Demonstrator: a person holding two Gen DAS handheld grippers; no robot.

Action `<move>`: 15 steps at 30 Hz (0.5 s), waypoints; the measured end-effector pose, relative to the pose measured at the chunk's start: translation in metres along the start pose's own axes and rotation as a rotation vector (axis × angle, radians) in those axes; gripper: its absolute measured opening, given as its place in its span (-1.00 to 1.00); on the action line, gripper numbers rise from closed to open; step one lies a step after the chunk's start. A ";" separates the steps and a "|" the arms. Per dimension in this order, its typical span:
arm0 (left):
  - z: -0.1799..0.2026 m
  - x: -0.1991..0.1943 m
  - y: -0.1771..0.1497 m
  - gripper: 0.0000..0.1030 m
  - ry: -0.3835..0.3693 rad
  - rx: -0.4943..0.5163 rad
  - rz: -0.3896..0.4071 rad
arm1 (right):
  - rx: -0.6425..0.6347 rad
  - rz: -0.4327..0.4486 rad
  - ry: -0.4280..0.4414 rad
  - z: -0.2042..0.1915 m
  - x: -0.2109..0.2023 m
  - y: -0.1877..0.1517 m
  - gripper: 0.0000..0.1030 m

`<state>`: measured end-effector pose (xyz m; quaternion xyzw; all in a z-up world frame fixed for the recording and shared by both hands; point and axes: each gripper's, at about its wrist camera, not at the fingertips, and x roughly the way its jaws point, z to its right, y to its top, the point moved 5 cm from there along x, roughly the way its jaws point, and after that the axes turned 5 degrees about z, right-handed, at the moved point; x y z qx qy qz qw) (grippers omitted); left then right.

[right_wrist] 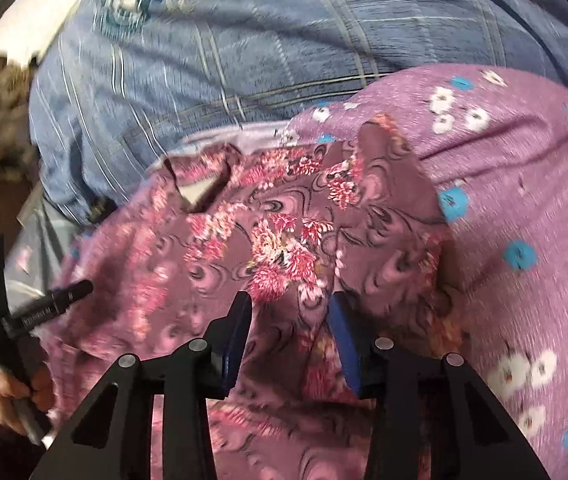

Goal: Fold small clothes

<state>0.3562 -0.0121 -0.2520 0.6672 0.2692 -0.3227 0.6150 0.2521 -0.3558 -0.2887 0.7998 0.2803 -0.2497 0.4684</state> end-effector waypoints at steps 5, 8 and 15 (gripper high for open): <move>-0.050 -0.056 -0.045 1.00 0.051 -0.041 0.041 | 0.031 0.128 0.019 0.004 -0.073 -0.005 -0.10; -0.067 -0.088 -0.092 1.00 0.069 0.014 0.012 | 0.041 0.167 0.045 0.009 -0.124 -0.030 0.14; -0.107 -0.165 -0.163 1.00 0.037 0.054 -0.021 | 0.004 0.105 -0.051 0.038 -0.202 -0.099 0.25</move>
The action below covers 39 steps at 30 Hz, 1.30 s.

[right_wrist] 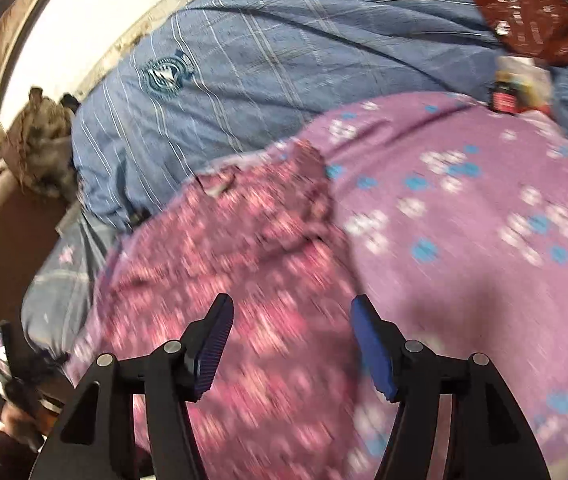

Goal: Fold small clothes

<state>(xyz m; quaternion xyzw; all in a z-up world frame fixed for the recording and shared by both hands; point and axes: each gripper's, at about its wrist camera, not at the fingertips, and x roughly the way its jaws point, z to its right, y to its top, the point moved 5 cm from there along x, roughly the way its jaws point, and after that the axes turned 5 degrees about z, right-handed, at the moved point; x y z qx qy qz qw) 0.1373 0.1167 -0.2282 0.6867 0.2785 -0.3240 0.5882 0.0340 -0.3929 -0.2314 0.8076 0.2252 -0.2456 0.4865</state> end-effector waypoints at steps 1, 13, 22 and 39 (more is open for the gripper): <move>0.001 -0.007 -0.006 1.00 -0.025 -0.008 -0.001 | 0.012 -0.018 0.001 0.004 -0.008 -0.009 0.25; 0.060 0.000 -0.095 0.78 -0.171 0.014 -0.147 | -0.037 -0.237 -0.005 -0.012 -0.028 -0.088 0.27; 0.082 0.040 -0.120 0.80 -0.172 -0.012 -0.306 | 0.025 -0.351 -0.036 0.008 -0.022 -0.132 0.27; 0.072 0.069 -0.140 -0.72 -0.348 -0.160 -0.397 | -0.067 -0.500 -0.006 -0.012 0.005 -0.173 -0.94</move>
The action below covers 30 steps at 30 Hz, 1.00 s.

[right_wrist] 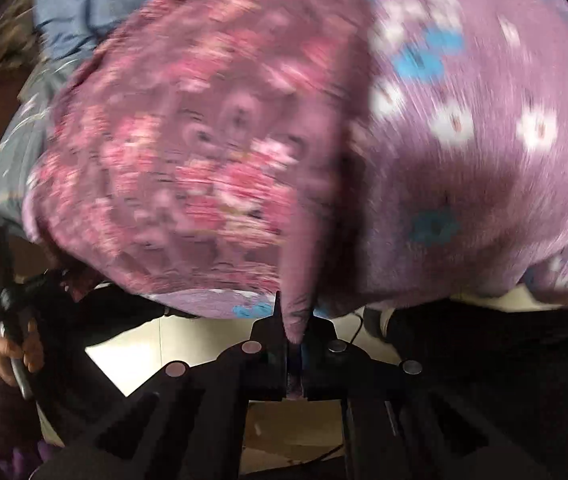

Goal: Fold small clothes

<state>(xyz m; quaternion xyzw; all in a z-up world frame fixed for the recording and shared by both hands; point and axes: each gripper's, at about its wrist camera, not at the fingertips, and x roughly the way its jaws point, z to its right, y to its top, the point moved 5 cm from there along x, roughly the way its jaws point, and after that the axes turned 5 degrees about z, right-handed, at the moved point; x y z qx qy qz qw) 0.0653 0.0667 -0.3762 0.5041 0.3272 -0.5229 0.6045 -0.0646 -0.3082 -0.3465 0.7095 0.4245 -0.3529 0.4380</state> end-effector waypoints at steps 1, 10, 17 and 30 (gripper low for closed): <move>-0.001 -0.006 0.000 -0.83 -0.010 0.008 0.018 | -0.020 0.025 0.025 -0.006 -0.014 0.003 -0.94; 0.012 -0.071 0.008 -0.93 -0.127 0.081 0.095 | -0.036 0.292 0.317 -0.036 -0.127 0.051 -0.93; 0.028 -0.129 0.057 -0.93 -0.276 0.107 0.189 | -0.024 0.428 0.382 -0.050 -0.154 0.093 -0.94; 0.048 -0.130 0.284 -0.93 -0.366 -0.006 0.300 | 0.135 0.547 0.253 -0.001 -0.120 0.295 -0.94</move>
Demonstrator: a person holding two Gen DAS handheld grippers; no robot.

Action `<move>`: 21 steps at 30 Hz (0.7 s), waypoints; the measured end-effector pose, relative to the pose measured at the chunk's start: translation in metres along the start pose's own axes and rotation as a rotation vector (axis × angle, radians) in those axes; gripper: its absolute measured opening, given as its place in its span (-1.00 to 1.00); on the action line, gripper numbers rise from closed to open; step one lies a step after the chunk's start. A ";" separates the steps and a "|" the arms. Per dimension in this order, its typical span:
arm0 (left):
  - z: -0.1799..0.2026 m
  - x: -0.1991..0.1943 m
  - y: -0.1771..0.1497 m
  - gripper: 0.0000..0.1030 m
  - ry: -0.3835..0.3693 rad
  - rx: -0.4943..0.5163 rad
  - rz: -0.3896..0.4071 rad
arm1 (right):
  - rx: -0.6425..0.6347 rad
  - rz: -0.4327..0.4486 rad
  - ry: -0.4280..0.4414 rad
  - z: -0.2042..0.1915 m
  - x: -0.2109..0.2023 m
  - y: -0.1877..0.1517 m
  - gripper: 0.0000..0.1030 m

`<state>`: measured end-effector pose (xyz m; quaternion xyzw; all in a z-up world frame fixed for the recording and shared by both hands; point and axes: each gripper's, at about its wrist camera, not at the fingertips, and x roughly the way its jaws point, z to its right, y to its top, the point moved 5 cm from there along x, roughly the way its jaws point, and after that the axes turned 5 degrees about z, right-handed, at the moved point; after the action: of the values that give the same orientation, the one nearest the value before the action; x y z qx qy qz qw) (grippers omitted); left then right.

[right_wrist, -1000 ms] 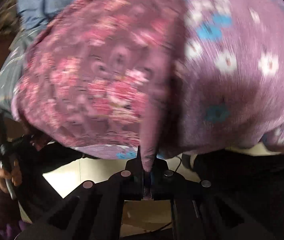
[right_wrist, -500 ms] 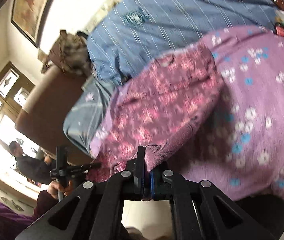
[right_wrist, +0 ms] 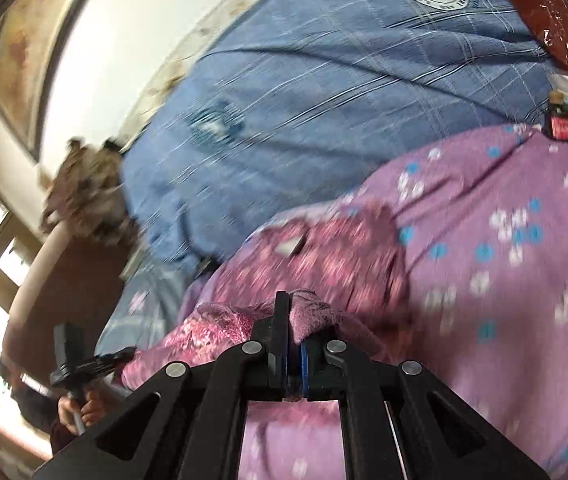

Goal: Fold small clothes

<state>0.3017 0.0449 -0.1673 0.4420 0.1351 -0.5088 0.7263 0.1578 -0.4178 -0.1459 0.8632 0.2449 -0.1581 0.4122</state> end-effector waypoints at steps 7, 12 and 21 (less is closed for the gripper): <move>-0.048 0.118 0.077 -0.93 0.077 -0.109 -0.014 | 0.096 -0.018 -0.093 0.059 0.138 0.048 -0.94; -0.087 0.171 0.075 -0.93 0.072 -0.244 -0.007 | 0.206 -0.103 -0.213 0.113 0.210 0.031 -0.51; -0.086 0.051 0.067 0.46 0.054 -0.377 0.517 | 0.168 0.133 -0.160 0.095 0.135 0.034 0.02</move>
<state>0.4040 0.0862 -0.2160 0.3328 0.1293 -0.2615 0.8967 0.2819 -0.4717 -0.2457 0.8936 0.1395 -0.2187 0.3664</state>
